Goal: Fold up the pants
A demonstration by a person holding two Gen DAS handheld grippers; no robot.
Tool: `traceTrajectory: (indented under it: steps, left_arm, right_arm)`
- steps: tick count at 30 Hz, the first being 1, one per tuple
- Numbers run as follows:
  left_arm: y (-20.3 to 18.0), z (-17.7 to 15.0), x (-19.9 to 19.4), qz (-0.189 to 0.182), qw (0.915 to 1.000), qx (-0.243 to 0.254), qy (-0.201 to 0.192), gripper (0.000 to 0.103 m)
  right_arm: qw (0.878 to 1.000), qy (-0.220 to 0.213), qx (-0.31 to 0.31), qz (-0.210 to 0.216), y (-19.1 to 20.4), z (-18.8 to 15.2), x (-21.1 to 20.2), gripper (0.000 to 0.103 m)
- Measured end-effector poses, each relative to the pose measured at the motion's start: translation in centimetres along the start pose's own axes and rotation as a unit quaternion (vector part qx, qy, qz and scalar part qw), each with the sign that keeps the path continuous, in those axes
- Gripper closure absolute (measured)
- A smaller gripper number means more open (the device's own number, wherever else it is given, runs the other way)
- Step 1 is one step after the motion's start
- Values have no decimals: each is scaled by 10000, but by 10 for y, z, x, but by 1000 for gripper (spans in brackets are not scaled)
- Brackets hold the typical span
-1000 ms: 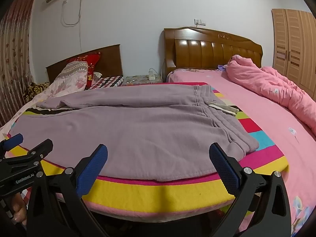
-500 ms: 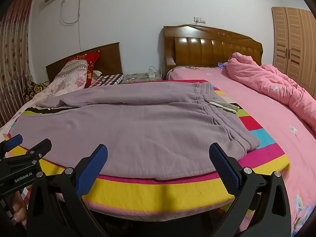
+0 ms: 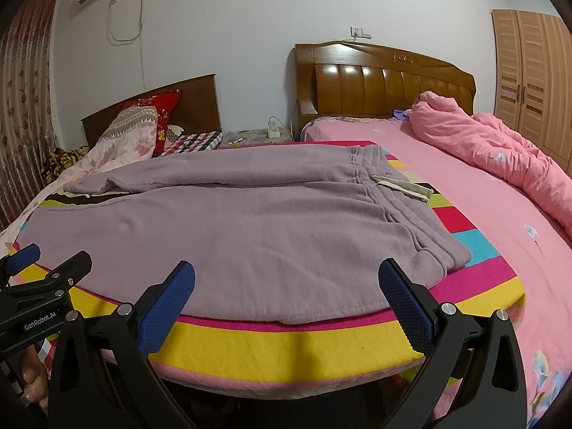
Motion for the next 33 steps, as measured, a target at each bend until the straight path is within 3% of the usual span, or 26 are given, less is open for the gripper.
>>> traceTrajectory:
  steps: [33]
  left_arm:
    - [8,-5,6,8,9996,-122,250,1]
  right_arm:
    - [9998,167,48,70,-1,-3,6,4]
Point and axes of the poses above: each gripper's, at about its wrist camera, not at the fingertips, and x roughly the way its jaws point, y to its left, z to its top, the point moved 5 cm from there along x, roughly the way its jaws point, and after that the axes turned 3 degrees about -z, right-handed, at the moved point
